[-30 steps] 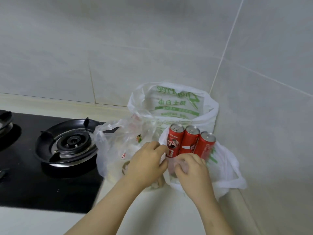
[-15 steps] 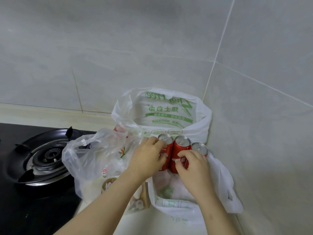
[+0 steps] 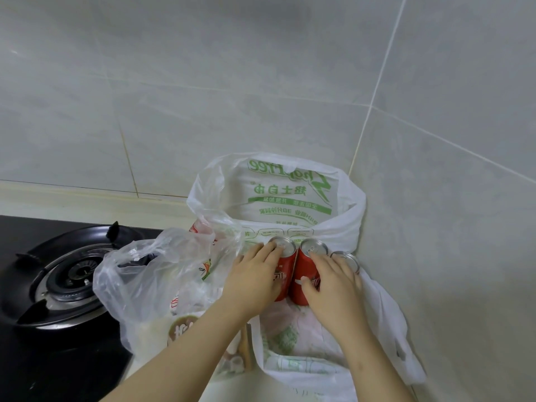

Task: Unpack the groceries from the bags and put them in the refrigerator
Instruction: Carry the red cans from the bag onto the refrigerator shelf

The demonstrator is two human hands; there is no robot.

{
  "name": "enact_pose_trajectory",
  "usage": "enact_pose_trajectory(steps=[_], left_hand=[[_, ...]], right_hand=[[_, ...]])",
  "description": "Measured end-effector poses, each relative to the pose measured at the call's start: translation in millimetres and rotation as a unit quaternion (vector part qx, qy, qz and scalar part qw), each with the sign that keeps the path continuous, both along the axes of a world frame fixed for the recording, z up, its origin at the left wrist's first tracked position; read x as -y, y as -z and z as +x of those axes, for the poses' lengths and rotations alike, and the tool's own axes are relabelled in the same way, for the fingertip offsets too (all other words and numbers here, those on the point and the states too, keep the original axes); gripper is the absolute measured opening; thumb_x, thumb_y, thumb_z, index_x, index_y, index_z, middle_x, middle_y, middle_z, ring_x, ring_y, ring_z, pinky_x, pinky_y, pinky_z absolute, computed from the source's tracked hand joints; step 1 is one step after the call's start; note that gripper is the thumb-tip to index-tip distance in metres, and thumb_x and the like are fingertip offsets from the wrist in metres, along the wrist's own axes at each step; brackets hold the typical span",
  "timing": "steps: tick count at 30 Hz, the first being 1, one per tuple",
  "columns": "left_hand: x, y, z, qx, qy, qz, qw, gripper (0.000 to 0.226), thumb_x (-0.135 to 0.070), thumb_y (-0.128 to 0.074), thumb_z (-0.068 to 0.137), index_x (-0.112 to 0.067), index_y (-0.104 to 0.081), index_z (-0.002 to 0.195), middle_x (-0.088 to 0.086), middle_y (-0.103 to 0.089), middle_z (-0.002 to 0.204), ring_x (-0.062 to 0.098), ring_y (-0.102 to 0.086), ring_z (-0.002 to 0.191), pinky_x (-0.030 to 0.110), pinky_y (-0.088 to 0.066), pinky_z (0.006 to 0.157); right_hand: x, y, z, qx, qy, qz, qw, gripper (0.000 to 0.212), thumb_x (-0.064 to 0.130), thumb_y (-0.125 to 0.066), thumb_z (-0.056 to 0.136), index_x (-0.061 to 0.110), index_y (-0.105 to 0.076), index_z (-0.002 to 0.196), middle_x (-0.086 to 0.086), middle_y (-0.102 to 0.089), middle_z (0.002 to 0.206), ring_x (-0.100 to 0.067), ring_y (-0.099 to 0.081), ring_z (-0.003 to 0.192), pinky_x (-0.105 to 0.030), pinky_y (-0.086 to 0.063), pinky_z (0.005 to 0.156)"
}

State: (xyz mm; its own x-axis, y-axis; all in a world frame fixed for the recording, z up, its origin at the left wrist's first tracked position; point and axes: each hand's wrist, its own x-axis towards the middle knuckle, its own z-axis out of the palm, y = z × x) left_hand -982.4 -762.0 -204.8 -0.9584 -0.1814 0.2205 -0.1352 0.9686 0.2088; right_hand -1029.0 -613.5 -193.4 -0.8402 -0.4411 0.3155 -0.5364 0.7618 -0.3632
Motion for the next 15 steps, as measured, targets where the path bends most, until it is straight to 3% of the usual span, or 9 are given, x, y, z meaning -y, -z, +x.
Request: enact_pose_trajectory(steps=[2,6,11,15], left_hand=[[3,4,2,-0.015,0.002,0.011,1.0,0.058,-0.032,-0.045,0.092,-0.023,-0.026,0.146,-0.01,-0.023,0.153,0.014,-0.014,0.142,0.032,-0.022,0.113],[1,4,4,-0.057,0.003,0.049,0.997,0.045,-0.03,-0.051,0.09,-0.016,-0.045,0.132,-0.008,-0.03,0.15,0.014,-0.013,0.144,0.031,-0.021,0.114],[-3,-4,-1,-0.07,-0.006,0.079,0.994,0.039,-0.031,-0.051,0.09,-0.008,-0.047,0.122,-0.002,-0.023,0.154,0.014,-0.015,0.143,0.027,-0.026,0.109],[-6,-8,-9,-0.05,-0.003,0.105,0.993,0.047,-0.033,-0.06,0.085,-0.006,-0.046,0.121,0.003,-0.032,0.149,0.016,-0.027,0.138,0.025,-0.033,0.102]], right_hand=[[0,3,-1,0.011,-0.005,0.011,1.0,0.05,0.038,-0.046,0.092,0.028,-0.039,0.141,0.013,-0.038,0.146,-0.012,-0.023,0.14,-0.034,-0.013,0.114],[0,10,2,0.005,0.008,-0.006,1.0,0.061,0.042,-0.039,0.078,0.024,-0.05,0.135,0.007,-0.047,0.142,-0.017,-0.035,0.135,-0.037,-0.018,0.112],[1,12,-1,-0.007,0.002,-0.017,1.0,0.053,0.028,-0.063,0.083,0.021,-0.051,0.134,0.004,-0.051,0.137,-0.019,-0.04,0.132,-0.038,-0.021,0.111],[2,14,0,-0.022,0.002,-0.017,1.0,0.049,0.028,-0.064,0.078,0.017,-0.058,0.125,0.0,-0.058,0.127,-0.024,-0.051,0.121,-0.031,-0.023,0.106]])
